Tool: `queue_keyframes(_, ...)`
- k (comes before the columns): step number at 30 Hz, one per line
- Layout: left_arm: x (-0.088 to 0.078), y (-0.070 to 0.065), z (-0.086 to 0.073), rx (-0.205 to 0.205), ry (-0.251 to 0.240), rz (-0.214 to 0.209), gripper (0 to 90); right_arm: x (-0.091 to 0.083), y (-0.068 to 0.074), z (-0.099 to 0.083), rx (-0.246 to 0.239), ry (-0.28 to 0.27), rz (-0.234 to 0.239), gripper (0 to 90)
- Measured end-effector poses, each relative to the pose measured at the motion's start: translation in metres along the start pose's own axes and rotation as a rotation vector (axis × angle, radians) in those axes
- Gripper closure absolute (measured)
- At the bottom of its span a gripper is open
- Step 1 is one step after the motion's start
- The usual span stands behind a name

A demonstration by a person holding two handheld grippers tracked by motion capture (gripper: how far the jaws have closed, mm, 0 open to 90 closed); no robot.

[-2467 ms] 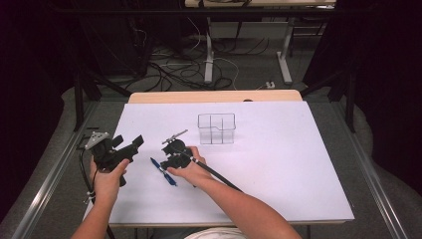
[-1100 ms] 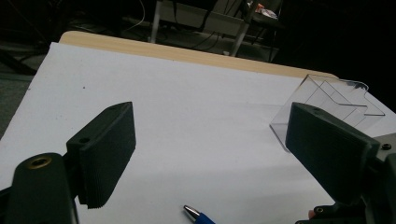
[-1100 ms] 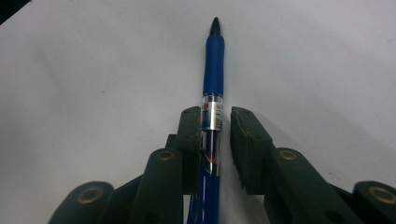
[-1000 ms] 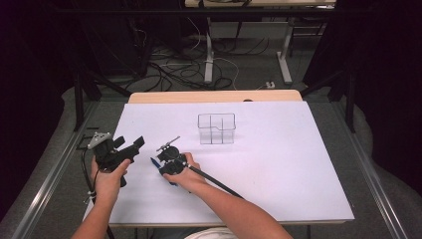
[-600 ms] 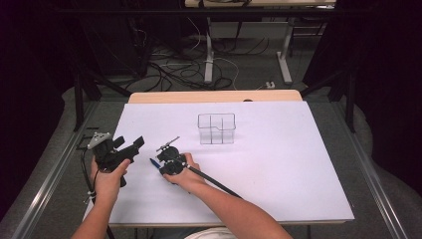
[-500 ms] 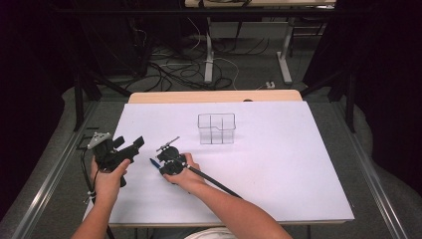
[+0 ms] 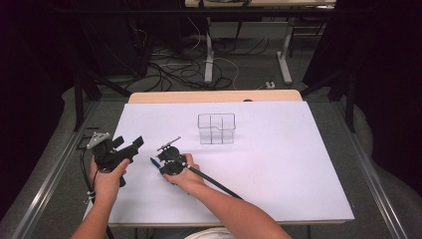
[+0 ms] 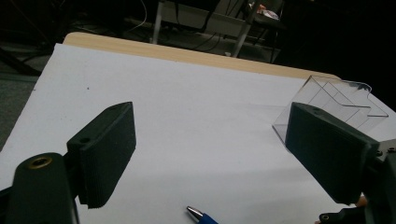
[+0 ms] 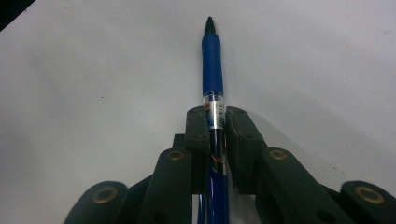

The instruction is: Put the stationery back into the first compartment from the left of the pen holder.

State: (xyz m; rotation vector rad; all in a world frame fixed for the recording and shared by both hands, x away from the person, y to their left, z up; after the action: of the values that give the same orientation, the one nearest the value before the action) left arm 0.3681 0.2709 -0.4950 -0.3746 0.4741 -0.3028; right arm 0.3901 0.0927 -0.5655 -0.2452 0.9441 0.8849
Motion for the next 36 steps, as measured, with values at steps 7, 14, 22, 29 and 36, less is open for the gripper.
queue_keyframes(7, 0.000, 0.000, 0.000, -0.006, -0.001, -0.003, 16.5, -0.001, -0.002, -0.001, -0.002, -0.005, 0.009, 80.1)
queue_keyframes(14, -0.001, 0.000, 0.002, -0.002, -0.009, -0.007, 17.2, -0.008, -0.002, 0.000, 0.008, -0.056, 0.020, 80.1)
queue_keyframes(22, -0.002, -0.003, 0.002, -0.002, -0.009, -0.024, 19.6, -0.020, -0.005, -0.001, 0.018, -0.107, 0.018, 80.1)
queue_keyframes(29, -0.003, -0.011, 0.003, -0.026, -0.007, -0.053, 20.6, -0.034, -0.014, -0.005, 0.018, -0.169, -0.011, 80.1)
queue_keyframes(36, -0.004, -0.021, 0.002, -0.008, 0.014, -0.079, 21.0, -0.050, -0.017, -0.009, 0.008, -0.205, -0.026, 80.2)
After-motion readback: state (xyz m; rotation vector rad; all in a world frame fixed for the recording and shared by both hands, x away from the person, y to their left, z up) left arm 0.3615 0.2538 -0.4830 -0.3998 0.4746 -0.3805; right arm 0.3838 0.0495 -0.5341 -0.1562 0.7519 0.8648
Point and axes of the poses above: each handheld gripper's, and its own axes: x roughly forward along the jaws, z roughly out of its top, y roughly to its left, the point moved 2 cm from there along x, roughly forward along the jaws, and after that the axes turned 8 degrees about -x, right-handed, at the moved point
